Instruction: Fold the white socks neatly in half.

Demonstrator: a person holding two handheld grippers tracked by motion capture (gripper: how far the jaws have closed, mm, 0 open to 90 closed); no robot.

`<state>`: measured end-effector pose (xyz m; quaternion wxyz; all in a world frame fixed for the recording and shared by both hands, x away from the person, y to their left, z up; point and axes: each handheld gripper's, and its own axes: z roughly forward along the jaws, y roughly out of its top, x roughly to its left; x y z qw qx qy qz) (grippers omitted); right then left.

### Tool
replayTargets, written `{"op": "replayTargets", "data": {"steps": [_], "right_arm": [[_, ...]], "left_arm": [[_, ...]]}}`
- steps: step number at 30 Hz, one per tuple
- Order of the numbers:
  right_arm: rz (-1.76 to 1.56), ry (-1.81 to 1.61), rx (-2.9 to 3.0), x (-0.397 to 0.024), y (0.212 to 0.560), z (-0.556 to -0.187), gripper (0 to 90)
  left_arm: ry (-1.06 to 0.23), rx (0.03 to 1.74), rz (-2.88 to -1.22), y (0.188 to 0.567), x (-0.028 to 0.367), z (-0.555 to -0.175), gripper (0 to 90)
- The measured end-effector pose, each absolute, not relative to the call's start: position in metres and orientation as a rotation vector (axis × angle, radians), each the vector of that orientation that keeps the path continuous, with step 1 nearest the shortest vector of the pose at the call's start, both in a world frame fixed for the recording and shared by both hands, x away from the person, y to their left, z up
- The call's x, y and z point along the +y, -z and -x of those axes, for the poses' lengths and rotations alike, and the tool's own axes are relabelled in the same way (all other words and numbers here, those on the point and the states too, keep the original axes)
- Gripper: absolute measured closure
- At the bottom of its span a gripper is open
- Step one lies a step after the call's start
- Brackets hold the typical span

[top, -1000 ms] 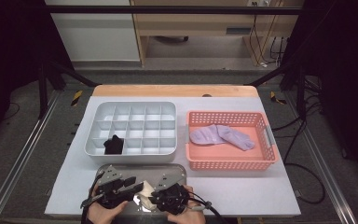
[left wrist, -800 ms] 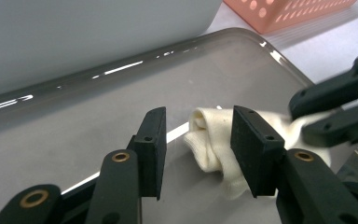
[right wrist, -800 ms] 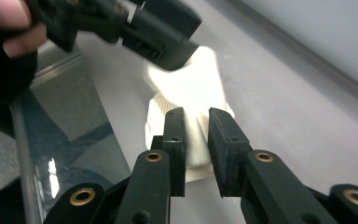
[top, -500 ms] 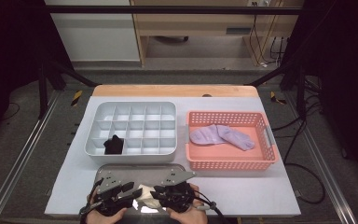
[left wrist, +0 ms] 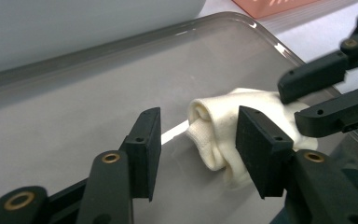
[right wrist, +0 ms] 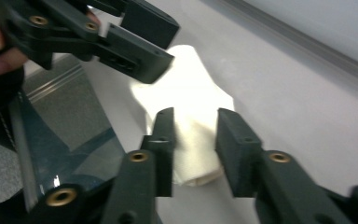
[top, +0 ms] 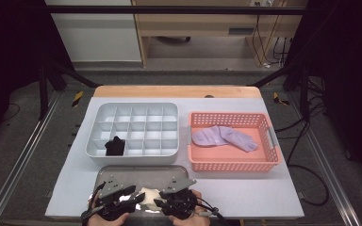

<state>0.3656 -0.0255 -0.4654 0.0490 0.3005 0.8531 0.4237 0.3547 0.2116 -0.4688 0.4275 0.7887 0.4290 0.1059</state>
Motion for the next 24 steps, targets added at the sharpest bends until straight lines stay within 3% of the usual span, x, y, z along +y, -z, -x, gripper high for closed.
{"op": "replayTargets", "data": {"steps": [6, 12, 19, 24], "right_arm": [[-0.957, -1.289, 2.596, -0.031, 0.466, -0.367, 58.0], [-1.001, -1.299, 2.619, -0.037, 0.467, -0.369, 58.2], [-1.047, -1.229, 2.645, -0.042, 0.475, -0.371, 68.8], [-1.033, -1.222, 2.640, -0.041, 0.475, -0.371, 69.8]], "left_arm": [[-0.254, 1.068, -1.972, 0.470, 0.212, -0.353, 47.2], [-0.224, 1.057, -1.980, 0.471, 0.211, -0.353, 45.0], [-0.136, 1.024, -2.000, 0.473, 0.204, -0.354, 38.9], [-0.095, 1.005, -2.029, 0.478, 0.196, -0.354, 38.4]]}}
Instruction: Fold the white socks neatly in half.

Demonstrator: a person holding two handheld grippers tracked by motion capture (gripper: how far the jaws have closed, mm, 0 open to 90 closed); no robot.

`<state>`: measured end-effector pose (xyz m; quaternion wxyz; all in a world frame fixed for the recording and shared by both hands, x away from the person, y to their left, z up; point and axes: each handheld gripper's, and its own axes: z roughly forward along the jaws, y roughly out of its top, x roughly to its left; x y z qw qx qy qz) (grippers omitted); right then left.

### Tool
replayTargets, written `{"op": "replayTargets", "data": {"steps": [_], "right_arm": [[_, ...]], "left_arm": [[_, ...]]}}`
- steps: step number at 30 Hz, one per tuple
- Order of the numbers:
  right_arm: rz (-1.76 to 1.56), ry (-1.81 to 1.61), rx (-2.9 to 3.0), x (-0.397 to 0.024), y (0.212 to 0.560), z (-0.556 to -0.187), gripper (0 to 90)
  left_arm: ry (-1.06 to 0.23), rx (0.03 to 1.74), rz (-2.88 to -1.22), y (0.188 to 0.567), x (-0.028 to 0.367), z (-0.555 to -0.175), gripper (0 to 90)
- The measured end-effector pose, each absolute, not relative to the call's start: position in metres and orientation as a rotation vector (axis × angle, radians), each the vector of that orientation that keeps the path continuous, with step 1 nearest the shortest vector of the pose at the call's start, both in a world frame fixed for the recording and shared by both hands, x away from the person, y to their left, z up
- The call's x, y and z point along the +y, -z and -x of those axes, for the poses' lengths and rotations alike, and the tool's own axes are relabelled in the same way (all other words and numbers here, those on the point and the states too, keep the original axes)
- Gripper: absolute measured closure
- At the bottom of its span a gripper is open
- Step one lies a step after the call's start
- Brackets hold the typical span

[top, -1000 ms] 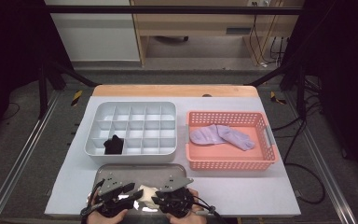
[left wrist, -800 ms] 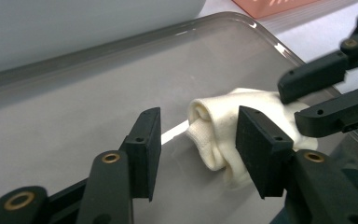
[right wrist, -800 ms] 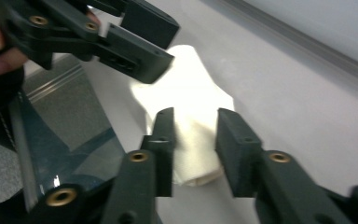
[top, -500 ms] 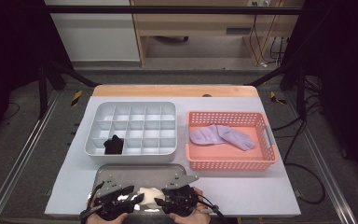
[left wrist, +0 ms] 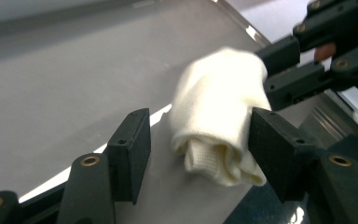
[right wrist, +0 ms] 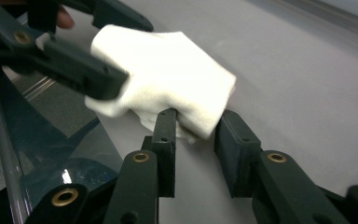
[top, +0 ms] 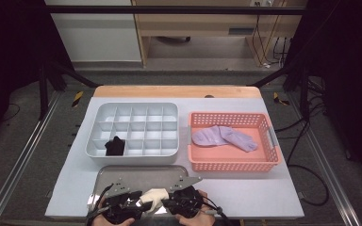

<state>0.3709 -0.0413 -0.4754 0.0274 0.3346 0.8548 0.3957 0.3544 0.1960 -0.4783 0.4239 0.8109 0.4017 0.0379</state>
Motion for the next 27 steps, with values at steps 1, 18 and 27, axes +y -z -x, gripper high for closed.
{"op": "replayTargets", "data": {"steps": [1, 18, 27], "right_arm": [[-1.026, -1.221, 2.642, -0.041, 0.476, -0.371, 69.9], [-1.007, -1.274, 2.631, -0.047, 0.474, -0.372, 70.0], [-1.023, -1.389, 2.486, -0.073, 0.458, -0.375, 61.8]], "left_arm": [[-0.101, 1.002, -2.034, 0.478, 0.195, -0.354, 38.4], [-0.037, 1.000, -2.057, 0.475, 0.191, -0.357, 65.1], [-0.081, 0.970, -1.991, 0.458, 0.196, -0.354, 65.6]]}}
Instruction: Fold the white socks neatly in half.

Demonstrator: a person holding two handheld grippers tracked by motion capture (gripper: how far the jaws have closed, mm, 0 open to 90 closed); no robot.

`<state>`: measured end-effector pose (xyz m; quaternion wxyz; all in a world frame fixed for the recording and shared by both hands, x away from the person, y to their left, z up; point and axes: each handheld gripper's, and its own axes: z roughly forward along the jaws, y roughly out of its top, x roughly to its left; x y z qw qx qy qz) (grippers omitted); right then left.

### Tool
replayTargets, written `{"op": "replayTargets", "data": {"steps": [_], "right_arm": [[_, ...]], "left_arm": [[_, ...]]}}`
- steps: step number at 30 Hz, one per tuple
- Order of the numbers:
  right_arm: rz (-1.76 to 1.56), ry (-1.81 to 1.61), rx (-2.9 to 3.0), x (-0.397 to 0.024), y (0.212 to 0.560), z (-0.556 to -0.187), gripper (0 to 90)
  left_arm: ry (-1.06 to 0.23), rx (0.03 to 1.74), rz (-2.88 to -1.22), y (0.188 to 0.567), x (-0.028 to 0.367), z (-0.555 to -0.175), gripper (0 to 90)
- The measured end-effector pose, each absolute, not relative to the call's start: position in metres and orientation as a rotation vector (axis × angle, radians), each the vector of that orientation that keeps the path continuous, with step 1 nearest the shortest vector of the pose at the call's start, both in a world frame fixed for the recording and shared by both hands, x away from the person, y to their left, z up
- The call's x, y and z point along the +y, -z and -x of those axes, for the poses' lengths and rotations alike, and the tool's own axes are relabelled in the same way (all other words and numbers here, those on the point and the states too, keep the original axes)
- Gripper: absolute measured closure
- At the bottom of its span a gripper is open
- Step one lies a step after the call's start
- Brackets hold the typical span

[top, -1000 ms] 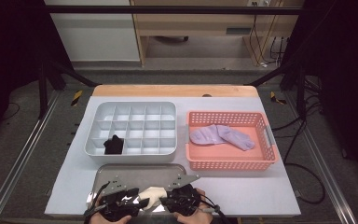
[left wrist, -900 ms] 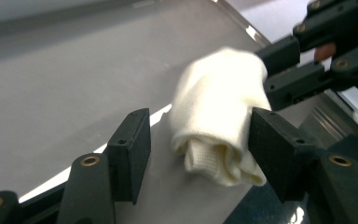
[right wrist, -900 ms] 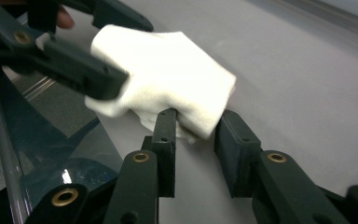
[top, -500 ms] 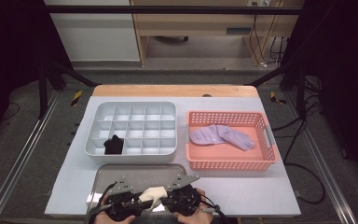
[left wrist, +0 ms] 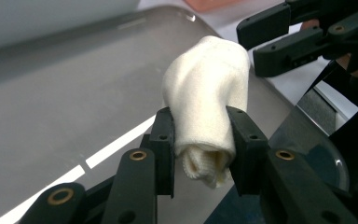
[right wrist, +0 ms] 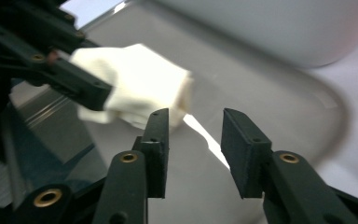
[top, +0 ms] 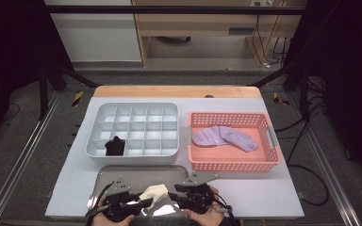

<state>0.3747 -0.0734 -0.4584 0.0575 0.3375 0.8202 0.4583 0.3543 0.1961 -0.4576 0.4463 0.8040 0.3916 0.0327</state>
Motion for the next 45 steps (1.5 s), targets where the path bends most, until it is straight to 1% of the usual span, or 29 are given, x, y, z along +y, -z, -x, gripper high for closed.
{"op": "replayTargets", "data": {"steps": [11, 18, 25, 27, 36, 45], "right_arm": [[-1.115, -1.342, 2.365, -0.112, 0.453, -0.379, 56.4], [-1.189, -1.267, 2.297, -0.143, 0.458, -0.377, 48.8], [-1.241, -1.230, 2.241, -0.163, 0.458, -0.377, 44.5], [-1.270, -1.201, 2.215, -0.172, 0.458, -0.377, 42.2], [-1.334, -1.173, 2.150, -0.198, 0.459, -0.375, 39.1], [-1.362, -1.130, 2.122, -0.209, 0.462, -0.376, 36.5]], "left_arm": [[-0.171, 0.976, -1.927, 0.438, 0.209, -0.358, 65.4], [-0.217, 0.986, -1.908, 0.428, 0.214, -0.362, 65.2], [-0.237, 0.991, -1.896, 0.421, 0.217, -0.368, 65.1], [-0.250, 0.992, -1.883, 0.417, 0.220, -0.371, 65.0], [-0.287, 0.995, -1.856, 0.402, 0.226, -0.379, 64.9], [-0.319, 0.997, -1.847, 0.391, 0.229, -0.388, 64.8]]}}
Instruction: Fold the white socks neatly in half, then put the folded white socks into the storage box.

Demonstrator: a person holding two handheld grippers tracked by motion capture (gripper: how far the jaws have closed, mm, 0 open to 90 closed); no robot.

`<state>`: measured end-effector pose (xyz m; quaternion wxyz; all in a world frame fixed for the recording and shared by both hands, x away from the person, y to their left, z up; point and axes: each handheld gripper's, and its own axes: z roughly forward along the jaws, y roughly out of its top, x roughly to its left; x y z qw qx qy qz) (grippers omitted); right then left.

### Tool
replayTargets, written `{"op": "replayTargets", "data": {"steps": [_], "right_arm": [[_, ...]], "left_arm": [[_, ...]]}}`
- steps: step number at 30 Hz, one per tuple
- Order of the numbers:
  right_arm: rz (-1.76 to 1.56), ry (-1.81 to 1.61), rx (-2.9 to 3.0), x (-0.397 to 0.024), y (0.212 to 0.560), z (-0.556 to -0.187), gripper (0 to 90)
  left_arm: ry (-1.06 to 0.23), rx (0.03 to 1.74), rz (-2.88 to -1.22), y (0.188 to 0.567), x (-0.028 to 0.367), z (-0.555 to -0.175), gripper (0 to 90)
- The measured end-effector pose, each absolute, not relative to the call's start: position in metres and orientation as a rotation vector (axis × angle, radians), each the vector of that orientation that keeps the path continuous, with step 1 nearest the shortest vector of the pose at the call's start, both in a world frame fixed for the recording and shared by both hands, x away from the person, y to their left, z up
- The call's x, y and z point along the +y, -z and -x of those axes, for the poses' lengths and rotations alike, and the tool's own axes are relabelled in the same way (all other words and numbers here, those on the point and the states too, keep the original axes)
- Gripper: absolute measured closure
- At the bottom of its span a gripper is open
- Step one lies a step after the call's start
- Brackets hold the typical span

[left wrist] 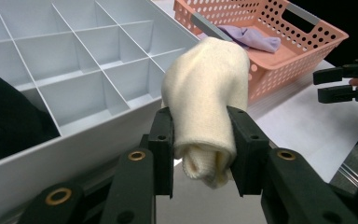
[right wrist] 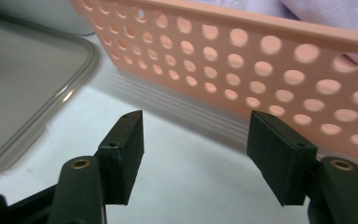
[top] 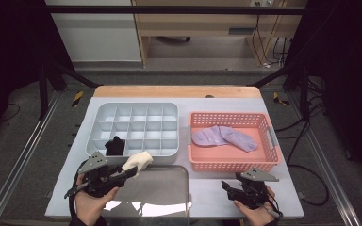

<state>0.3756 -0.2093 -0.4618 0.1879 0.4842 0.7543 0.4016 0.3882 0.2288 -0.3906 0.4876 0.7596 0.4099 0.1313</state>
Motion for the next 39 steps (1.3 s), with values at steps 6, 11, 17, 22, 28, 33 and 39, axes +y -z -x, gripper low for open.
{"op": "replayTargets", "data": {"steps": [6, 11, 17, 22, 28, 33, 39], "right_arm": [[-1.371, -1.114, 2.107, -0.215, 0.463, -0.375, 35.5], [-1.382, -1.110, 2.097, -0.218, 0.463, -0.374, 35.2], [-1.374, -1.103, 2.098, -0.219, 0.463, -0.373, 34.8], [-1.369, -1.097, 2.101, -0.219, 0.463, -0.373, 34.5], [-1.373, -1.098, 2.104, -0.219, 0.464, -0.373, 34.4], [-1.362, -1.098, 2.111, -0.218, 0.465, -0.372, 34.4], [-1.354, -1.099, 2.122, -0.217, 0.466, -0.371, 34.4]], "left_arm": [[-0.344, 1.002, -1.845, 0.382, 0.232, -0.395, 64.7], [-0.358, 1.005, -1.842, 0.376, 0.234, -0.401, 64.7], [-0.365, 1.026, -1.817, 0.371, 0.239, -0.409, 64.6], [-0.378, 1.044, -1.816, 0.369, 0.242, -0.417, 64.6], [-0.402, 1.071, -1.813, 0.368, 0.242, -0.430, 64.6], [-0.428, 1.096, -1.825, 0.369, 0.239, -0.442, 64.6], [-0.446, 1.134, -1.857, 0.375, 0.238, -0.459, 64.6]]}}
